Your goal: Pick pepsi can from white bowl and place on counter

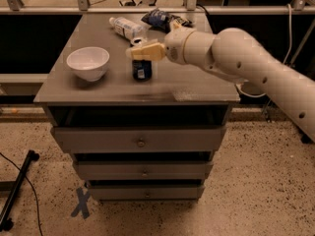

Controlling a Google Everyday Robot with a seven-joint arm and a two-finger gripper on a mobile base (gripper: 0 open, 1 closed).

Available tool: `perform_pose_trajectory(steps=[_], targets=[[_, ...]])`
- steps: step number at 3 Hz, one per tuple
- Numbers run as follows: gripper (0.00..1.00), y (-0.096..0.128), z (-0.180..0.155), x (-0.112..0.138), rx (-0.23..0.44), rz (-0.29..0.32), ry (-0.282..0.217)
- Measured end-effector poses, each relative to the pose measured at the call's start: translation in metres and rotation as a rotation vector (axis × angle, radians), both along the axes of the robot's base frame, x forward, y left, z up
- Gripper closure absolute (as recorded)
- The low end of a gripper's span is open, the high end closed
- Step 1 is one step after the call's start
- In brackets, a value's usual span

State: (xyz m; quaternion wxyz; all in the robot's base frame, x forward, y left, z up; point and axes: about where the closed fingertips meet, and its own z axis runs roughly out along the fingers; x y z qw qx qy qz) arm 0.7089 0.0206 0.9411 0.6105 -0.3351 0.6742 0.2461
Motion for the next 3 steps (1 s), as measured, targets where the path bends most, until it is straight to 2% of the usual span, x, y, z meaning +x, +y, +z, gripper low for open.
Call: perform_pose_trajectory(steps=[2,3], targets=[[0.00,-0.084,0.072,0.003,0.019,-0.083,-0.067],[0.00,-0.087,0.078,0.003,0.022,-0.086,-0.074]])
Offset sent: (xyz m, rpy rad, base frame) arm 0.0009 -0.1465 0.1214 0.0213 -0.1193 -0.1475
